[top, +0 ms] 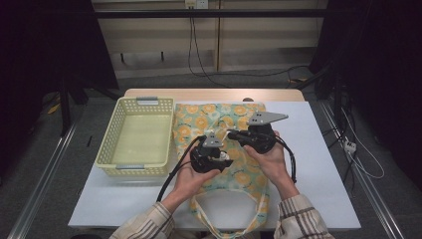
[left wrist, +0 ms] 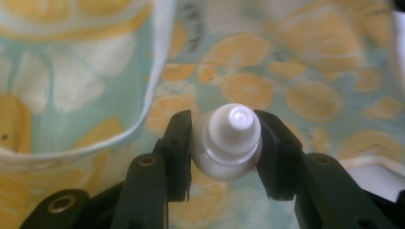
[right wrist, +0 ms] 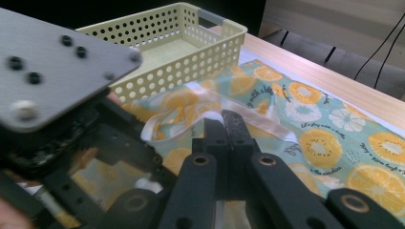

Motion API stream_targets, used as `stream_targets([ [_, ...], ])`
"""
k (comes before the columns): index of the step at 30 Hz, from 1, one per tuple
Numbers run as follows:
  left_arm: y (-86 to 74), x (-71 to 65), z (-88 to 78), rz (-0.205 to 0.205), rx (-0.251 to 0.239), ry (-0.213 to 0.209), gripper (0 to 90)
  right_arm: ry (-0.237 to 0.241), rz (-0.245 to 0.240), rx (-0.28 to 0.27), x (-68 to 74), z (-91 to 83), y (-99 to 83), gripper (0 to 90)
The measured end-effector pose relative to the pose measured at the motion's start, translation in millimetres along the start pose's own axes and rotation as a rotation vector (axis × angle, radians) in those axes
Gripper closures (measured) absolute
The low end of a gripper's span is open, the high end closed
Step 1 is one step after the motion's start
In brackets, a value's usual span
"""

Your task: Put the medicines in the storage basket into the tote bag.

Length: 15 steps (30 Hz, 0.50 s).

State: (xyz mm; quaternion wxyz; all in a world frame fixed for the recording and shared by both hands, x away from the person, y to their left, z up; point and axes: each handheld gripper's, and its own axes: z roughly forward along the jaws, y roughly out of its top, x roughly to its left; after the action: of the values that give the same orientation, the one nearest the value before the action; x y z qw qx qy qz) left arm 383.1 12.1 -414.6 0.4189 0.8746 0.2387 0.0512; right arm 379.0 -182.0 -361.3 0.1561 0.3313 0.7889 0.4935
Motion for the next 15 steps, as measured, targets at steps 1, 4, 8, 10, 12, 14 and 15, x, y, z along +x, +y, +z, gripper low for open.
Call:
stream_targets([
  [1, -0.4, 2.5, 1.5, -0.005, 0.006, 0.003, 60.1, -0.001, 0.000, 0.001, -0.2, 0.1, -0.2, 90.0],
  [4, -1.9, 8.1, 6.4, -0.011, 0.020, 0.020, 60.0, 0.000, 0.002, 0.005, -0.2, 1.9, -0.8, 90.0],
  [8, -4.4, 15.7, 12.9, -0.038, 0.026, 0.040, 60.0, 0.001, 0.004, 0.013, -0.5, 3.4, -2.0, 90.0],
  [10, -5.4, 18.3, 15.1, -0.047, 0.033, 0.043, 60.0, 0.001, 0.003, 0.016, -0.8, 4.2, -2.9, 90.0],
  [12, -6.5, 20.2, 18.0, -0.054, 0.029, 0.041, 60.0, 0.002, 0.004, 0.018, -1.1, 4.7, -3.3, 90.0],
  [14, -7.8, 21.5, 21.4, -0.059, 0.037, 0.043, 59.9, 0.003, 0.004, 0.020, -1.1, 5.3, -3.7, 90.0],
  [15, -8.1, 21.7, 22.9, -0.057, 0.048, 0.052, 59.9, 0.002, 0.005, 0.022, -1.0, 5.6, -4.0, 90.0],
])
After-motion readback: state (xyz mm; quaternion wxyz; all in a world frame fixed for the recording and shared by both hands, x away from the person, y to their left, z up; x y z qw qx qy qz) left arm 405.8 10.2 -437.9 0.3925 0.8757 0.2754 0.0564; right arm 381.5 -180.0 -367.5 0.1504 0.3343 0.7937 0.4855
